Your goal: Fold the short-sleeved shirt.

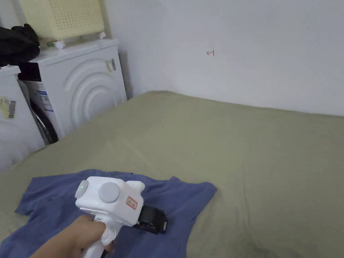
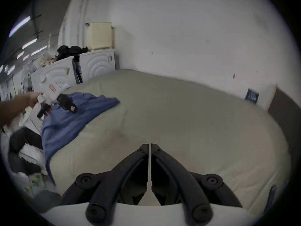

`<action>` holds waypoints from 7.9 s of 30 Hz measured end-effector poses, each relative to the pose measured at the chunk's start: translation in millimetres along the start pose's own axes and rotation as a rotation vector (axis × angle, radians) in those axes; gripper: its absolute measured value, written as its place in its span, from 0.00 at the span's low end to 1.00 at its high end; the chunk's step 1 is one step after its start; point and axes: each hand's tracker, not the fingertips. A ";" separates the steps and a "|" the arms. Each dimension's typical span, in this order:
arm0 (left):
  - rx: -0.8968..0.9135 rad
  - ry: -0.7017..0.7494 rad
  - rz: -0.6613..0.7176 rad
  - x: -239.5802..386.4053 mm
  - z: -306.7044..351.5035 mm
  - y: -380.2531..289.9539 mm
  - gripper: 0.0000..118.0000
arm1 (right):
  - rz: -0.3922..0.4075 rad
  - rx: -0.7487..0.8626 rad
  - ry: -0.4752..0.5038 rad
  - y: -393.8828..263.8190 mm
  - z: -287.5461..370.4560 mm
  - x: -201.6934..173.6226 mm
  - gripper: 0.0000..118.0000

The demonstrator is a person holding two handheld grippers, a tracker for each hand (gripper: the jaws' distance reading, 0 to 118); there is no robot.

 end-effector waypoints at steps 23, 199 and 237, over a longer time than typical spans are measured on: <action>0.319 -0.210 -0.207 182.5 83.7 50.7 0.02 | -0.071 0.200 -0.309 -9.8 192.5 86.1 0.02; 0.340 -0.400 0.286 99.3 57.5 -222.7 0.85 | -0.560 -0.025 -0.282 -144.7 171.1 195.3 0.86; 0.101 -0.083 -0.249 151.3 33.4 -161.6 0.78 | -0.139 0.249 -0.406 -53.5 208.4 53.0 0.00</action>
